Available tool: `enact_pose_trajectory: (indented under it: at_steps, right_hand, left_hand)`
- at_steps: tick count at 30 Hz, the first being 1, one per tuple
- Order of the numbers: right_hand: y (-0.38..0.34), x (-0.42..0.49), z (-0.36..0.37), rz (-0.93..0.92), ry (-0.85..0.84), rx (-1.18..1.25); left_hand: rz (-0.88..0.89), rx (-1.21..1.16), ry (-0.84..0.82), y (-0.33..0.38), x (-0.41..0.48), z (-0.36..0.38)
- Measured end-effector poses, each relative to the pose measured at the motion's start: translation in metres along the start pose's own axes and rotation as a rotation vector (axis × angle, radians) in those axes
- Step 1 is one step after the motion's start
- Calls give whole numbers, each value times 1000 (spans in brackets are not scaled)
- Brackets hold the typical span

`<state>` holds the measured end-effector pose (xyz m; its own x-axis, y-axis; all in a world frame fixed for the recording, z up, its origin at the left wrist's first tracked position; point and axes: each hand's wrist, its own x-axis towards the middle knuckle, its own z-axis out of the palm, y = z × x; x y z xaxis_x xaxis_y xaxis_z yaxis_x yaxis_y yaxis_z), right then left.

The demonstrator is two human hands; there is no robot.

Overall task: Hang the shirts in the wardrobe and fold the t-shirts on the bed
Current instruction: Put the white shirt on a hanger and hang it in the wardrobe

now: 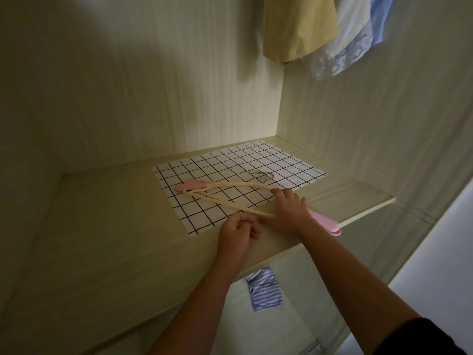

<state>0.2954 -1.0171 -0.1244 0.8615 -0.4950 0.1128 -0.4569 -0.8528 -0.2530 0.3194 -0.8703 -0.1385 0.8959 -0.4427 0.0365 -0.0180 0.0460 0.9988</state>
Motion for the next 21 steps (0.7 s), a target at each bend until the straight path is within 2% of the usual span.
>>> enact_pose_trajectory:
  at_steps: [21]
  right_hand:
    - [-2,16,-2,29,-2,154]
  left_hand:
    - [-15,-34,-5,3,-1,-1]
